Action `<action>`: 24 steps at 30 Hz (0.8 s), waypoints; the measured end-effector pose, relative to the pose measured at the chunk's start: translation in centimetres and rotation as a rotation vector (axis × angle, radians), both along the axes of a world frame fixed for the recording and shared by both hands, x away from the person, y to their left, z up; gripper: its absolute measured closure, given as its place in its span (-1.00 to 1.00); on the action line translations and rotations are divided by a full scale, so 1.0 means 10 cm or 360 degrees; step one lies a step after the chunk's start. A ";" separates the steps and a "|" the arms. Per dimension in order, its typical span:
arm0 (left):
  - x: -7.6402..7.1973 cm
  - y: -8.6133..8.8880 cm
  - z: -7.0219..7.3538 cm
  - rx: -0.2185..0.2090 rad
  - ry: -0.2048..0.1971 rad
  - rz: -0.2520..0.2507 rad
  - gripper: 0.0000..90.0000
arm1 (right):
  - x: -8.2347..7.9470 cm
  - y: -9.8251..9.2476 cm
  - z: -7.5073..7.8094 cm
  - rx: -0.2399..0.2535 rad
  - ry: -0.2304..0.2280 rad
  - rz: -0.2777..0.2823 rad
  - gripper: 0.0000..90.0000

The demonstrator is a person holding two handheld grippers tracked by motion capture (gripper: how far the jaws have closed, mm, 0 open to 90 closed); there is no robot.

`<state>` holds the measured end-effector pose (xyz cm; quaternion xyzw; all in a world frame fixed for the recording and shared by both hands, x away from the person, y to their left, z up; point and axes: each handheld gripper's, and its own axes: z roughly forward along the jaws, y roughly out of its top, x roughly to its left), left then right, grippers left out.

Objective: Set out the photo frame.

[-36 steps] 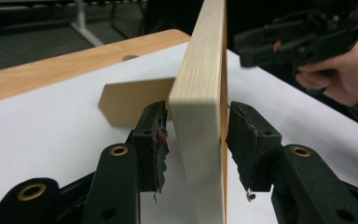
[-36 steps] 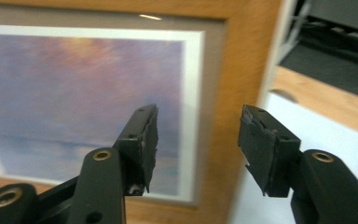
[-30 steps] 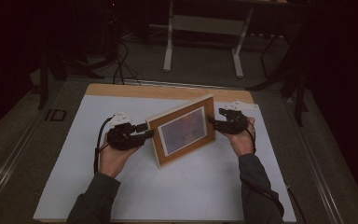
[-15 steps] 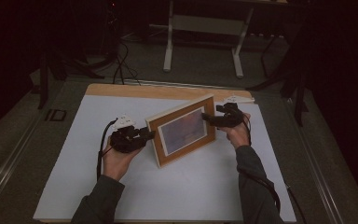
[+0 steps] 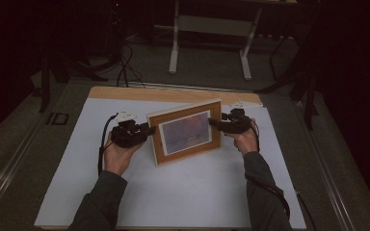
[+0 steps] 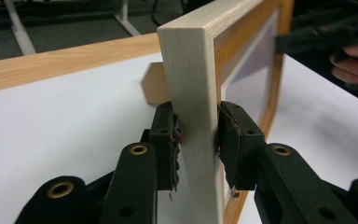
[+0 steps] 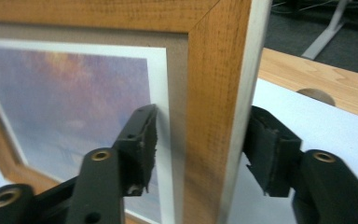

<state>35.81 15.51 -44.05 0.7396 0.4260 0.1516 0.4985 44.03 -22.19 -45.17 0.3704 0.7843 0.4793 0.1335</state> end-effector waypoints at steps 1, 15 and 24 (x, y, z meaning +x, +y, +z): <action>0.03 0.01 0.00 -0.0003 -0.0002 0.0003 0.53 | -0.02 0.00 0.00 -0.0005 -0.0009 -0.0007 0.08; 0.32 0.06 -0.04 -0.0052 -0.0004 0.0030 0.41 | -0.34 -0.01 -0.05 0.0024 -0.0026 -0.0126 0.34; 0.32 0.04 -0.03 -0.0050 -0.0004 0.0034 0.41 | -0.43 -0.05 -0.05 0.0050 -0.0017 -0.0123 0.36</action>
